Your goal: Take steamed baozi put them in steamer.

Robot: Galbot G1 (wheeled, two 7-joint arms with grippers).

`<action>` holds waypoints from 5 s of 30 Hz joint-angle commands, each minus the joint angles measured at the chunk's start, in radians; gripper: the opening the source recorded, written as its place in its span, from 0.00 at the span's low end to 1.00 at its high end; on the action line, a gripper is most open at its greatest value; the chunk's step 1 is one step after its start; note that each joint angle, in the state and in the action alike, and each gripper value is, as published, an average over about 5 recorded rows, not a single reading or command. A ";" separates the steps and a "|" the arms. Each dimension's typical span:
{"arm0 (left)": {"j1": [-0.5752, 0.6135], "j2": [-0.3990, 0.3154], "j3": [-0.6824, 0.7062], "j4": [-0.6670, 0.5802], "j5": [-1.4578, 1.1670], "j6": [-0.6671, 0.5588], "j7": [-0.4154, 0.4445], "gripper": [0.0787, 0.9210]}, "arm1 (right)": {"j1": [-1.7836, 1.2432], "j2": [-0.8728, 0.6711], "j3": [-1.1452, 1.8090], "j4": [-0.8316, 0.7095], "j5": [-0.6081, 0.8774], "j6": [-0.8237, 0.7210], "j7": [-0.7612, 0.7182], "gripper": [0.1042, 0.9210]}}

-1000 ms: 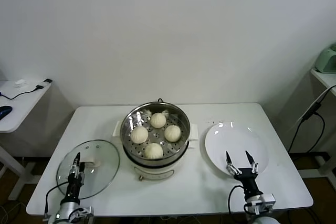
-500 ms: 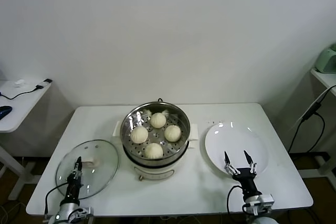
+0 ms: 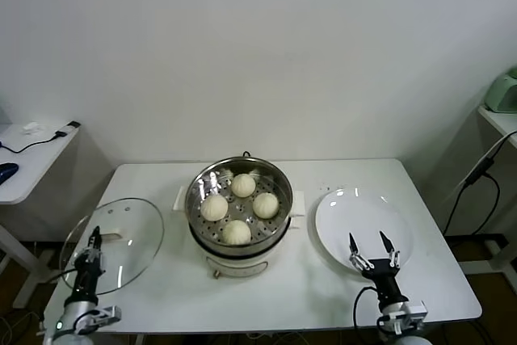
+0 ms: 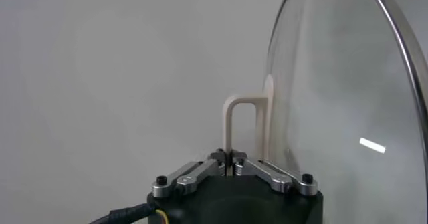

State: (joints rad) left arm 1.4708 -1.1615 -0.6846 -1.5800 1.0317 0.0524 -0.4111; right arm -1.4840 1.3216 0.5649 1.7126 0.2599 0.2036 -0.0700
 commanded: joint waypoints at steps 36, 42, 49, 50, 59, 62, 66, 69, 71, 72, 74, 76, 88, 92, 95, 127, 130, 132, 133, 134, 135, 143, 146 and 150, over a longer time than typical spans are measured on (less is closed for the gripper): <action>-0.383 -0.245 0.772 -0.449 0.478 0.680 0.681 0.06 | -0.043 0.033 0.032 -0.024 -0.063 0.138 -0.008 0.88; -0.393 -0.300 0.791 -0.390 0.515 0.689 0.681 0.06 | -0.041 0.038 0.034 -0.027 -0.062 0.151 -0.005 0.88; -0.395 -0.324 0.786 -0.345 0.549 0.688 0.675 0.06 | -0.038 0.041 0.036 -0.036 -0.063 0.164 0.004 0.88; -0.393 -0.323 0.786 -0.341 0.553 0.687 0.675 0.06 | -0.037 0.041 0.037 -0.037 -0.063 0.166 0.006 0.88; -0.381 -0.313 0.761 -0.312 0.591 0.674 0.663 0.06 | -0.028 0.046 0.038 -0.045 -0.064 0.183 0.020 0.88; -0.377 -0.306 0.754 -0.306 0.598 0.670 0.658 0.06 | -0.025 0.047 0.038 -0.046 -0.064 0.185 0.024 0.88; -0.371 -0.303 0.749 -0.297 0.600 0.668 0.651 0.06 | -0.021 0.049 0.038 -0.047 -0.065 0.187 0.027 0.88; -0.373 -0.304 0.744 -0.288 0.600 0.666 0.644 0.06 | -0.020 0.051 0.037 -0.046 -0.067 0.192 0.029 0.88; -0.376 -0.302 0.741 -0.284 0.599 0.665 0.639 0.06 | -0.020 0.052 0.037 -0.045 -0.068 0.196 0.029 0.88; -0.377 -0.300 0.739 -0.282 0.598 0.665 0.636 0.06 | -0.021 0.052 0.037 -0.045 -0.069 0.197 0.029 0.88; -0.377 -0.295 0.737 -0.280 0.597 0.665 0.633 0.06 | -0.023 0.052 0.037 -0.045 -0.069 0.200 0.029 0.88; -0.374 -0.290 0.736 -0.279 0.596 0.664 0.631 0.06 | -0.025 0.052 0.038 -0.045 -0.070 0.202 0.029 0.88; -0.364 -0.285 0.725 -0.266 0.594 0.655 0.613 0.06 | -0.024 0.065 0.034 -0.041 -0.089 0.220 0.029 0.88; -0.360 -0.281 0.725 -0.265 0.593 0.652 0.605 0.06 | -0.025 0.069 0.031 -0.039 -0.095 0.229 0.029 0.88; -0.359 -0.279 0.726 -0.268 0.590 0.651 0.599 0.08 | -0.025 0.071 0.030 -0.038 -0.097 0.231 0.028 0.88; -0.073 -0.153 0.048 -0.588 -1.178 0.061 0.328 0.88 | -0.025 0.029 -0.008 -0.015 -0.026 0.174 0.093 0.88; -0.041 -0.081 -0.088 -0.471 -1.395 0.010 0.348 0.88 | -0.019 0.019 -0.011 -0.021 -0.020 0.172 0.095 0.88; -0.021 -0.032 -0.130 -0.382 -1.471 -0.031 0.358 0.88 | -0.015 0.018 -0.013 -0.023 -0.015 0.174 0.092 0.88; -0.013 -0.016 -0.140 -0.344 -1.488 -0.049 0.362 0.88 | -0.013 0.018 -0.014 -0.023 -0.011 0.173 0.091 0.88; -0.007 -0.004 -0.145 -0.311 -1.494 -0.067 0.367 0.88 | -0.012 0.019 -0.016 -0.023 -0.007 0.172 0.091 0.88; -0.002 0.002 -0.147 -0.285 -1.494 -0.082 0.372 0.88 | -0.010 0.020 -0.017 -0.023 0.000 0.170 0.091 0.88; 0.021 -0.005 -0.117 -0.146 -1.466 -0.174 0.410 0.88 | 0.000 0.020 -0.016 -0.033 0.036 0.153 0.095 0.88; 0.030 -0.014 -0.085 -0.121 -1.431 -0.217 0.422 0.88 | 0.001 0.019 -0.013 -0.040 0.045 0.140 0.095 0.88; 0.033 -0.021 -0.041 -0.098 -1.393 -0.245 0.430 0.88 | -0.004 0.017 -0.013 -0.043 0.050 0.126 0.090 0.88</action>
State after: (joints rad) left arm 1.4698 -1.2058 -0.7009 -1.8090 -0.2238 -0.0555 0.0020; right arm -1.4858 1.3445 0.5525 1.6747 0.2847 0.3515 0.0188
